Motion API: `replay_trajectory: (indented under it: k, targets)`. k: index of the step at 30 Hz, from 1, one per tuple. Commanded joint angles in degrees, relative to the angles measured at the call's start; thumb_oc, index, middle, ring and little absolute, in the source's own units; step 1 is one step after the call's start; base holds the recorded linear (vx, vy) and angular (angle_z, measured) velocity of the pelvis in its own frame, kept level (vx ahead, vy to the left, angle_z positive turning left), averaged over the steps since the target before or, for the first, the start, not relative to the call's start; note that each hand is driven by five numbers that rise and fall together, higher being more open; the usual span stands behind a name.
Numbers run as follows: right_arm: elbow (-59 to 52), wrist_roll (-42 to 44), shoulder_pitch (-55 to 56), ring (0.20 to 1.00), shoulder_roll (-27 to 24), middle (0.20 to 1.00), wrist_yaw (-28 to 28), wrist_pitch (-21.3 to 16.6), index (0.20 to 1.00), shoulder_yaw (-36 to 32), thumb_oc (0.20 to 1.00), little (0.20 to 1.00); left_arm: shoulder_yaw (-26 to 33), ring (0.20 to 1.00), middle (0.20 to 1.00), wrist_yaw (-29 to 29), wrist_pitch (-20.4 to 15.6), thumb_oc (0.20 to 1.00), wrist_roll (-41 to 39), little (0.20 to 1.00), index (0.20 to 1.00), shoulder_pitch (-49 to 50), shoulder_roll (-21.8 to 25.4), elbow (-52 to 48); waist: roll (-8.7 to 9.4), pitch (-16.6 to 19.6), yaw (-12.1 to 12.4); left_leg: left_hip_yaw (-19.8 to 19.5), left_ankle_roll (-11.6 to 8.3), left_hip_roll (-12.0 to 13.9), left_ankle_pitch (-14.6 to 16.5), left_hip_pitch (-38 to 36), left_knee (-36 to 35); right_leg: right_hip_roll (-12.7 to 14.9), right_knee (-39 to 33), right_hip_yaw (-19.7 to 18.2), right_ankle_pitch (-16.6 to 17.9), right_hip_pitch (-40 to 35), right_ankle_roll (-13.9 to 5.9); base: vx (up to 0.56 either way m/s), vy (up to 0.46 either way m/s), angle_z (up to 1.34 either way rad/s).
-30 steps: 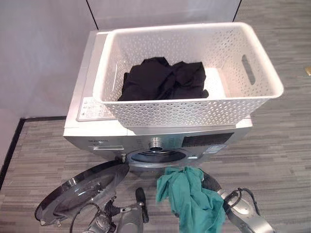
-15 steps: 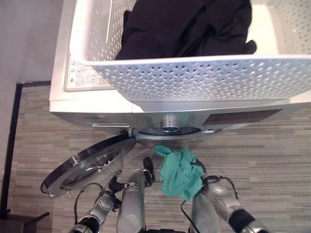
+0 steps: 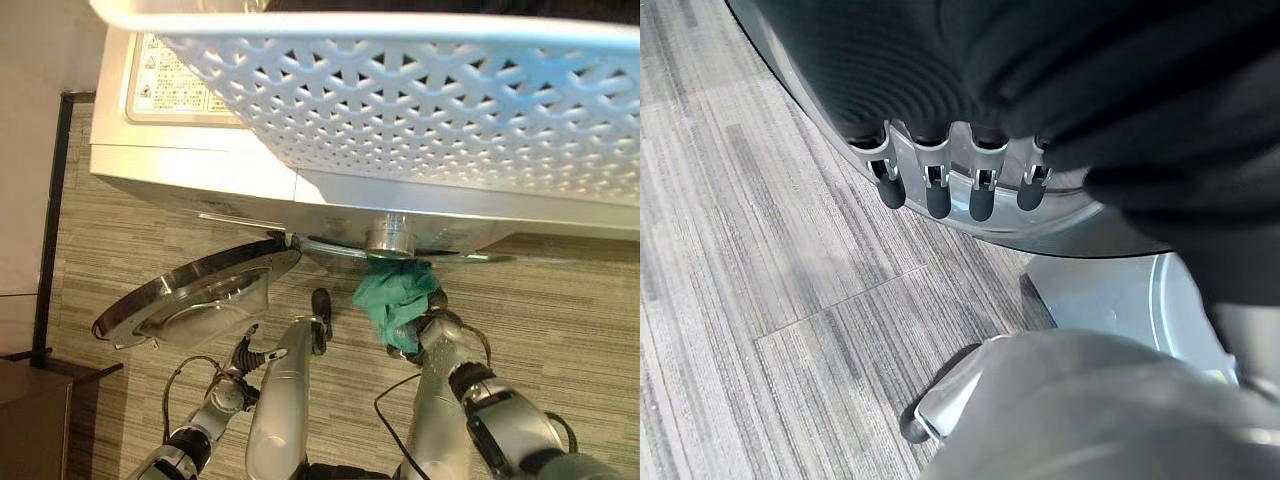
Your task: Grab the laundry basket,head to the washer,open it,put in the laundry and shut it.
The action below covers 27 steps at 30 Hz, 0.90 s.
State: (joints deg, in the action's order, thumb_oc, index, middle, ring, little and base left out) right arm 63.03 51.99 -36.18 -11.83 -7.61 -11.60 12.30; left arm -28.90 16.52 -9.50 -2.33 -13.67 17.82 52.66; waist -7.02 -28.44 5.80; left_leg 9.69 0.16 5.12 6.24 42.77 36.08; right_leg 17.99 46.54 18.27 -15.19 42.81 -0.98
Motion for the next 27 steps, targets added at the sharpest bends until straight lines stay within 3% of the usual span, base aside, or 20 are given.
replay_trajectory:
  k: [1, 5, 16, 18, 20, 27]
  targets:
    - [0.2, 6.1, -1.8, 0.2, 0.3, 0.2, -1.0, -3.8, 0.2, -2.0, 0.2, 0.2, -4.7, 1.0, 1.0, -0.3, 0.4, 1.0, -0.5, 1.0, 1.0, 3.7, -1.4, -1.8, -2.73, 3.4, 2.1, 1.3, 0.82, -2.1, 6.8, 1.3, 4.7, -2.1, -2.6, -1.2, -0.4, -1.9, -3.68, 0.06, 0.004, 0.0]
    - [4.4, 7.2, -11.0, 0.2, -3.1, 0.2, -2.9, -4.8, 0.2, -6.4, 0.2, 0.2, -6.2, 1.0, 1.0, -0.5, 0.3, 1.0, -1.9, 1.0, 1.0, 3.5, -0.9, -3.2, -3.94, 3.5, 4.2, 0.3, 1.48, -3.1, 7.7, 3.5, 6.3, -1.3, -1.1, -0.8, -1.1, -0.6, -4.12, 0.06, 0.006, 0.15]
    - [6.9, 2.9, -22.7, 0.2, -9.5, 0.2, -3.3, -4.5, 0.2, -5.0, 0.2, 0.2, -9.1, 1.0, 1.0, -2.2, -0.4, 1.0, -2.9, 1.0, 1.0, 2.0, 0.3, -6.8, -5.29, 4.1, 7.6, -1.4, 2.03, -5.0, 8.8, 8.4, 9.7, 0.5, 2.8, -0.3, -2.9, 3.0, -4.21, 0.04, 0.006, 0.17]
    - [5.6, 2.3, -24.9, 0.2, -11.4, 0.2, -4.3, -6.4, 0.2, -6.6, 0.2, 0.2, -9.7, 1.0, 1.0, -2.1, -0.6, 1.0, -2.4, 1.0, 1.0, 1.8, 0.7, -8.3, -6.15, 4.1, 8.3, -1.6, 2.02, -5.5, 9.1, 9.6, 10.6, 1.5, 4.2, -0.1, -3.5, 4.2, -4.37, 0.03, 0.005, 0.27]
    - [1.5, 4.6, -27.3, 0.2, -17.2, 0.2, -4.8, -11.1, 0.2, -11.3, 0.2, 0.2, -9.3, 1.0, 1.0, -2.4, -0.7, 1.0, -1.1, 1.0, 1.0, 2.1, 1.3, -9.5, -7.71, 4.3, 9.3, -2.4, 1.9, -6.7, 9.5, 12.4, 12.8, 3.5, 6.9, -0.7, -4.6, 6.5, -4.28, 0.03, -0.015, 0.31]
    - [-1.4, 7.8, -28.2, 0.2, -23.1, 0.2, -4.1, -15.5, 0.2, -15.3, 0.2, 0.2, -7.6, 1.0, 1.0, -2.4, -1.1, 1.0, -1.3, 1.0, 1.0, 3.8, 1.5, -6.8, -9.47, 5.4, 10.3, -2.8, 1.86, -8.0, 11.0, 17.0, 17.9, 5.7, 12.5, -2.4, -6.8, 10.9, -3.86, 0.01, 0.014, 0.22]
